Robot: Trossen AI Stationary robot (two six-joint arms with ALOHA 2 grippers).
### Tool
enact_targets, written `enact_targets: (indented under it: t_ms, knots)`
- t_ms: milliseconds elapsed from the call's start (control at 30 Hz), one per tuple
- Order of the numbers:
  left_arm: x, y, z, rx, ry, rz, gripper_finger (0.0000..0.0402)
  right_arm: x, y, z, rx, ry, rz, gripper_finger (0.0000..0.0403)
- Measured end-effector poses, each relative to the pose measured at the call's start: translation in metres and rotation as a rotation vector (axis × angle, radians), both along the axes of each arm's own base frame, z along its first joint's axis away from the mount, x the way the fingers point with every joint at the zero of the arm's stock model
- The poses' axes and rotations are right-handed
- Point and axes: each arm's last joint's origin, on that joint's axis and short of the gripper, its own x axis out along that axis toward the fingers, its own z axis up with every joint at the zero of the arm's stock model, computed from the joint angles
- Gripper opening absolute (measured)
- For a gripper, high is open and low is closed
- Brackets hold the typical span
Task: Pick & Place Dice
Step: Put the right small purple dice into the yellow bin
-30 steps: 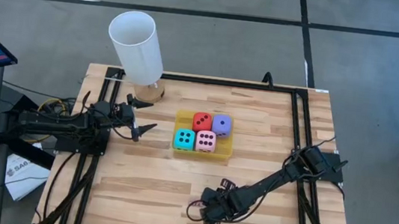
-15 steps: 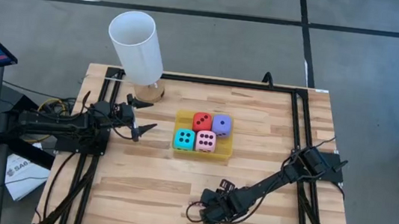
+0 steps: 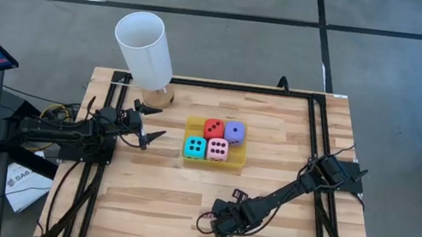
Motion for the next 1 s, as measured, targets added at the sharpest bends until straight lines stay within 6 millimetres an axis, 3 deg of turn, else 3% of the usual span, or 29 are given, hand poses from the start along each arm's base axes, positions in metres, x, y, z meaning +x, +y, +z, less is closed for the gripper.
enact_targets:
  t_ms: [367, 733, 1000]
  knots:
    - [0.000, 0.000, 0.000, 0.000, 0.000, 0.000, 0.0392, -0.001, -0.001, 0.011, -0.016, 0.040, 0.036, 0.0056]
    - [0.000, 0.000, 0.000, 0.000, 0.000, 0.000, 0.0392, 0.001, -0.013, 0.062, -0.151, 0.157, 0.126, 0.0055]
    - [0.000, 0.000, 0.000, 0.000, 0.000, 0.001, 0.0392, 0.014, -0.041, 0.090, -0.280, 0.209, 0.214, 0.0047]
